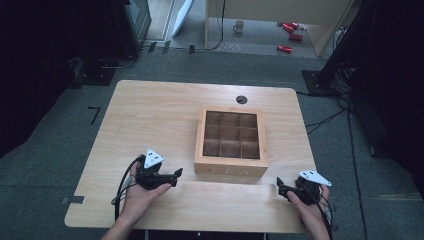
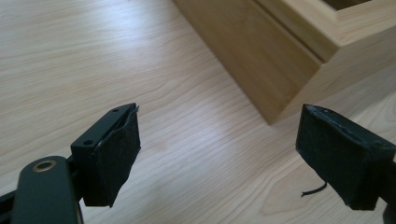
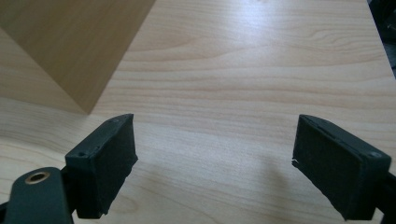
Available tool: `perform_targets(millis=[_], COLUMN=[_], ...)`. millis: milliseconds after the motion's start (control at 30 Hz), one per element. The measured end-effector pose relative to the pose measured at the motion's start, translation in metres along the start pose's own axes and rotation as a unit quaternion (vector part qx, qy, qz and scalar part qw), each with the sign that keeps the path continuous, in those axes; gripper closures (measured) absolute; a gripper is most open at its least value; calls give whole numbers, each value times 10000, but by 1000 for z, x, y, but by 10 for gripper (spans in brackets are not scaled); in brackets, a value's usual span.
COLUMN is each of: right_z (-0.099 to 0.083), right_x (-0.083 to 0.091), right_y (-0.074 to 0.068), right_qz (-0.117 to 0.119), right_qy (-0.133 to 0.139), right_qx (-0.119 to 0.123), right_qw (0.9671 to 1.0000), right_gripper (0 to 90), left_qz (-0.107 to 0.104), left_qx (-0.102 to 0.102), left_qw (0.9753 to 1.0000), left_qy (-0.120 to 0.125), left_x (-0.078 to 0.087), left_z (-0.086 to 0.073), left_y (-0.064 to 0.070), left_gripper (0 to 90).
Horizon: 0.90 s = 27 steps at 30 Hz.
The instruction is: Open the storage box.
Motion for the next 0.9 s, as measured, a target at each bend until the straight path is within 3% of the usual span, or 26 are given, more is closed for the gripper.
perform_targets(millis=[200, 433, 533, 900], right_z=[6, 11, 13, 18], right_x=[4, 6, 8, 9], right_y=[-6, -16, -21, -38], right_qz=[123, 220, 324, 625], right_qy=[151, 249, 316, 457], right_qx=[-133, -59, -35, -16], right_qw=[9997, 9994, 9990, 9970], right_gripper=[134, 134, 134, 134], left_qz=[-244, -399, -345, -655], left_qx=[-87, -142, -232, -236], left_qw=[9997, 9991, 9991, 9975], left_qy=[30, 8, 28, 114], left_x=[-13, -22, -24, -33], left_z=[6, 7, 8, 12], left_y=[19, 32, 36, 47], left_gripper=[144, 154, 225, 465])
Point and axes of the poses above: each handheld gripper's, and its own axes: x roughly backward along the jaws, z roughly out of its top, y roughly to its right, the point moved 2 cm from there along -x, roughly forward along the jaws, and after that the axes turned 14 degrees about y, right-handed, at the moved point
